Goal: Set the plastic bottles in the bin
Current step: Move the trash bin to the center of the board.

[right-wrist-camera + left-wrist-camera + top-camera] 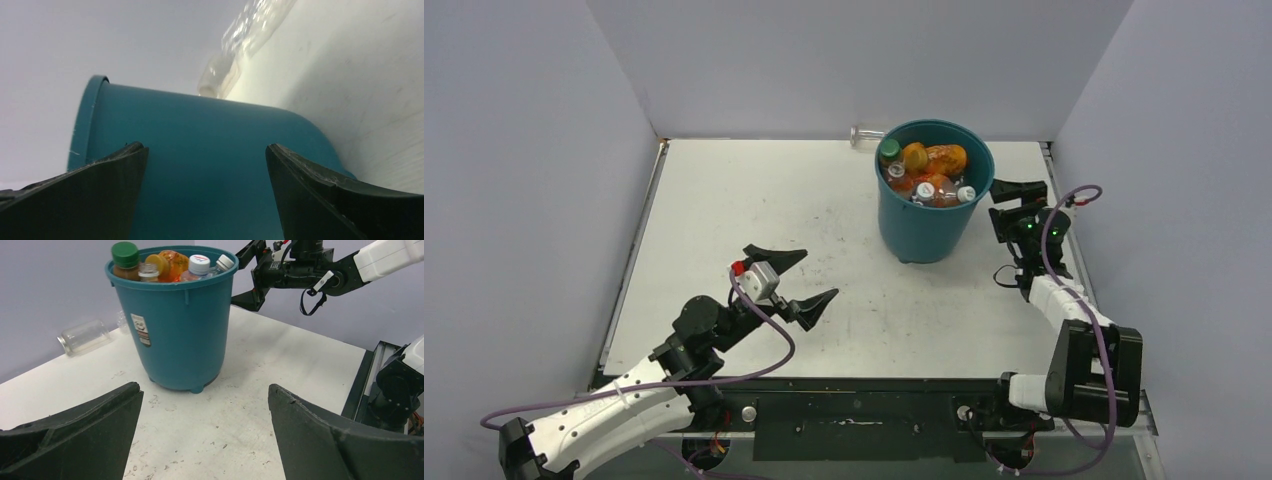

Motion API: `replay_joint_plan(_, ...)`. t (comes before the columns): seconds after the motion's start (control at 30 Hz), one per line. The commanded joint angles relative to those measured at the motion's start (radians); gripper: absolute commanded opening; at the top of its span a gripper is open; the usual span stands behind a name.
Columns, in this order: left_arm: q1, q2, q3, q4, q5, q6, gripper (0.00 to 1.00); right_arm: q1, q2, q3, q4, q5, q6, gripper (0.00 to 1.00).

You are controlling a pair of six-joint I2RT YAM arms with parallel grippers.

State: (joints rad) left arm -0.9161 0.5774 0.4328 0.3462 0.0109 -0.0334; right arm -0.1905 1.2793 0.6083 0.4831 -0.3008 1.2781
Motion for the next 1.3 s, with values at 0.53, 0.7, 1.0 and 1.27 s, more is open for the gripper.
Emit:
replay_joint_plan(0.53, -0.018, -0.050, 0.040, -0.008, -0.340, 0.088, 0.96, 0.201, 0.057, 0.067, -0.017, 0.266, -0.192, 0.90)
replay_joint_plan(0.7, -0.018, -0.036, 0.052, -0.035, -0.387, 0.081, 0.96, 0.103, 0.345, 0.274, -0.042, 0.274, -0.116, 0.93)
replay_joint_plan(1.0, -0.017, 0.020, 0.062, -0.052, -0.388, 0.101, 0.96, 0.136, 0.763, 0.512, 0.074, 0.296, 0.072, 0.94)
replay_joint_plan(1.27, -0.010, 0.054, 0.062, -0.052, -0.386, 0.112, 0.96, 0.184, 1.026, 0.758, 0.089, 0.365, 0.210, 0.94)
